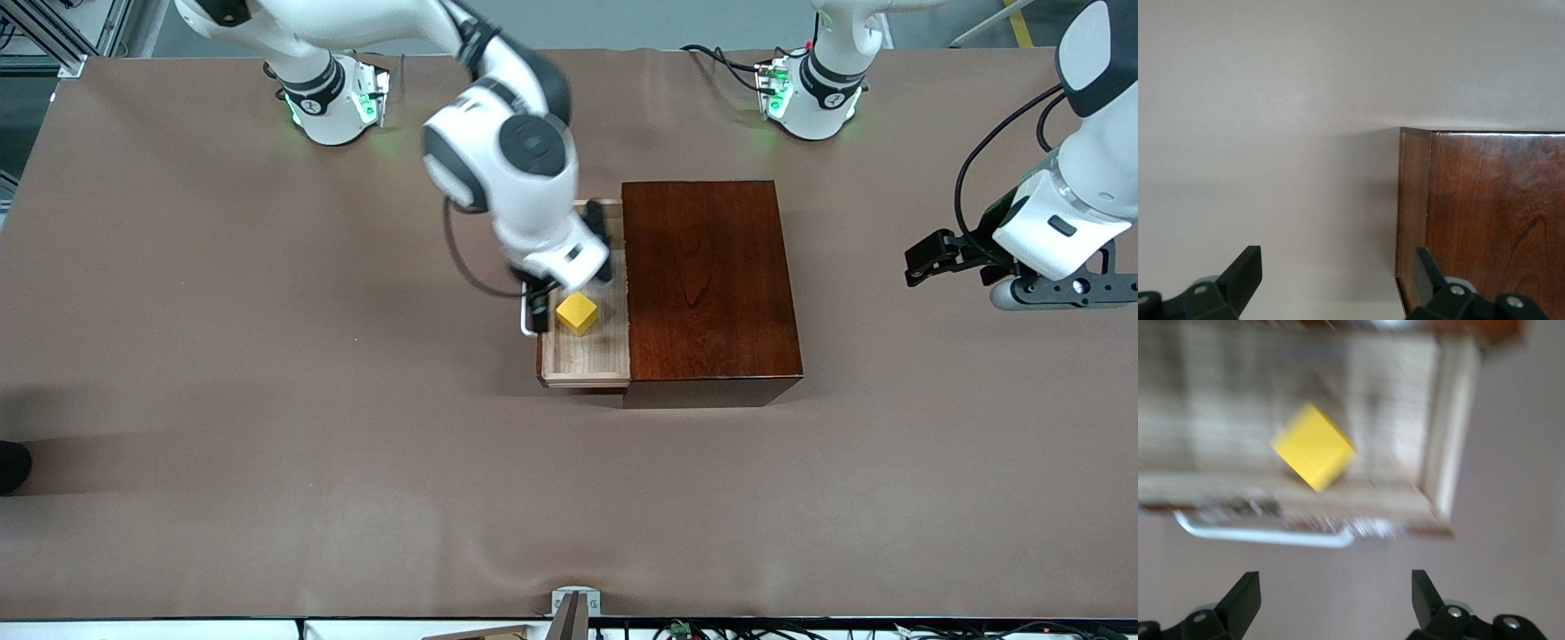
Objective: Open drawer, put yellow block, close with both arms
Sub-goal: 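Open the right gripper and lift it away from the drawer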
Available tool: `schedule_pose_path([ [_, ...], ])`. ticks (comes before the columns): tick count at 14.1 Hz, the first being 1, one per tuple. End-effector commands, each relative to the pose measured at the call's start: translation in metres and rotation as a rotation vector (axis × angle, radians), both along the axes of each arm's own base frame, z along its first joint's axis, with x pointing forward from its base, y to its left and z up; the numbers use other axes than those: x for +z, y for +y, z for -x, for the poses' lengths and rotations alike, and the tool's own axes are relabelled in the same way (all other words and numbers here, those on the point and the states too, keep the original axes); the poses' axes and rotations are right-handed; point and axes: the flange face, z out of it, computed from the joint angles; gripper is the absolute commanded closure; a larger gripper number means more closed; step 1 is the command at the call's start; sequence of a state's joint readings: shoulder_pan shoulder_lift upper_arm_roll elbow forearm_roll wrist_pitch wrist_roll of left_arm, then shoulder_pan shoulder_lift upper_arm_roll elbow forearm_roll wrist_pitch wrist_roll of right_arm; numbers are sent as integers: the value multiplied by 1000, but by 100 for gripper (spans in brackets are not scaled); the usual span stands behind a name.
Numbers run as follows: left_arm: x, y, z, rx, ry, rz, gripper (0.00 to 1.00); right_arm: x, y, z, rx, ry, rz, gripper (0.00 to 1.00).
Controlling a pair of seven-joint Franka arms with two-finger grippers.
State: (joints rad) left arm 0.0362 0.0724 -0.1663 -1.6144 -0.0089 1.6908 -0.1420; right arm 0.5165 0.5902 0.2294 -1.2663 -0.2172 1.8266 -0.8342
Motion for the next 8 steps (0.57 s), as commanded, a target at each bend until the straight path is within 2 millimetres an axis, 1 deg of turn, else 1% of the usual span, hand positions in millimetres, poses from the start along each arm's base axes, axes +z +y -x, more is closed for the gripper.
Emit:
schedule_pose_path([
  [1, -1, -18, 0, -17, 0, -2, 0, 15, -75, -47, -129, 2, -20, 0],
  [3, 0, -44, 8, -62, 17, 3, 0, 30, -138, -75, -225, 1, -18, 0],
  [4, -2, -57, 14, -87, 43, 1, 0, 38, -168, -81, -267, 20, -3, 0],
  [5, -4, -71, 19, -113, 62, -3, 0, 50, -192, -85, -309, 22, 5, 0],
  [6, -5, -82, 24, -133, 71, -4, 0, 66, -211, -86, -336, 9, 9, 0],
  [7, -4, -93, 27, -151, 71, -3, 0, 73, -234, -91, -373, 4, 12, 0],
  [8, -5, -105, 30, -165, 71, -3, 0, 80, -263, -97, -416, 1, 10, 0],
])
